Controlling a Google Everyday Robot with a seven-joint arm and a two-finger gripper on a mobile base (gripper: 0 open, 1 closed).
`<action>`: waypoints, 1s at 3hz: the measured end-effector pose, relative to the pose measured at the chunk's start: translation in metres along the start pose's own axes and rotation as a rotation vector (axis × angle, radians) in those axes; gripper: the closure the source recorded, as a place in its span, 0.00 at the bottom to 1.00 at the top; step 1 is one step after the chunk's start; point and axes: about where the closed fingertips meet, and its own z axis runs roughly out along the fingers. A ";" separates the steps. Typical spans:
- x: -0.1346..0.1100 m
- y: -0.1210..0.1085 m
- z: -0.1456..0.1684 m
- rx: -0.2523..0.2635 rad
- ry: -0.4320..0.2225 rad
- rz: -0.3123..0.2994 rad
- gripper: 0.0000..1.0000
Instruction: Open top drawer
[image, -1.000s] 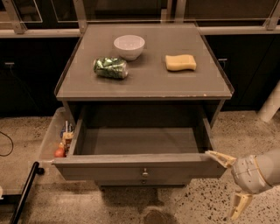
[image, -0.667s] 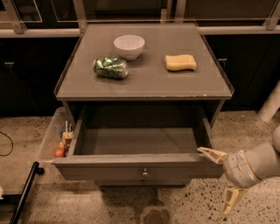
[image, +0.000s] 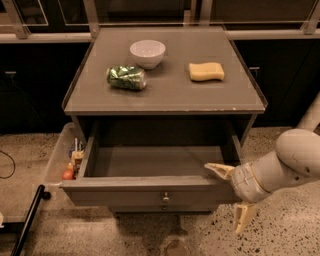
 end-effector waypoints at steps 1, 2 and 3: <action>0.018 -0.001 0.017 -0.014 0.026 0.034 0.00; 0.037 -0.005 0.024 -0.004 0.040 0.059 0.00; 0.036 -0.005 0.024 -0.004 0.040 0.059 0.19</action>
Offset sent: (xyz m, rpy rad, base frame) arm 0.0321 -0.0324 -0.0580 -0.0495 0.0273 -0.1033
